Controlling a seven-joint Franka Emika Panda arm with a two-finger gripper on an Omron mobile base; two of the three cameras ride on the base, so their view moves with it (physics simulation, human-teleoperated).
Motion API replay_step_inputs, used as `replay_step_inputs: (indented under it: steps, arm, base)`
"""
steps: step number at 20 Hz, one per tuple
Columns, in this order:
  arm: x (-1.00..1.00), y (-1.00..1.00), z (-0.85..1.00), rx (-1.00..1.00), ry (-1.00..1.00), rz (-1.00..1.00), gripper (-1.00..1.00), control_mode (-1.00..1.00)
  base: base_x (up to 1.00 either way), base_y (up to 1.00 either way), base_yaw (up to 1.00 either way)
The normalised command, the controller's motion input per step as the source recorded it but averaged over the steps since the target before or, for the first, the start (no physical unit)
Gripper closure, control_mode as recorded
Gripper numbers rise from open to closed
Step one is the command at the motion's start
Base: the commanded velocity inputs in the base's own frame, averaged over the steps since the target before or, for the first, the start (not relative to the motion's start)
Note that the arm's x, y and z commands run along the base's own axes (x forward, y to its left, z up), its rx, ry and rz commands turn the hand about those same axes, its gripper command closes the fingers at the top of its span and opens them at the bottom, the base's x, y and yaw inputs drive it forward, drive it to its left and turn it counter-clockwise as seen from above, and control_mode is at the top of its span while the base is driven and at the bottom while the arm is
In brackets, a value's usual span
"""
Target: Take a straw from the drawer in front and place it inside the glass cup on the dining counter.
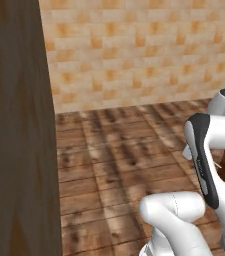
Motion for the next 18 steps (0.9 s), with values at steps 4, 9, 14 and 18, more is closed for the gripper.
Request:
replay_step_inputs:
  steps: [4,9,14,18]
  arm:
    - [0.00,0.00,0.00,0.00,0.00,0.00,1.00,1.00]
    - [0.00,0.00,0.00,0.00,0.00,0.00,1.00,1.00]
    - [0.00,0.00,0.00,0.00,0.00,0.00,1.00,1.00]
    - [0.00,0.00,0.00,0.00,0.00,0.00,1.00,1.00]
  base:
    - [1.00,0.26,-0.17]
    - [1.00,0.23,-0.24]
    - [1.00,0.43,-0.35]
    - [1.00,0.41,-0.43]
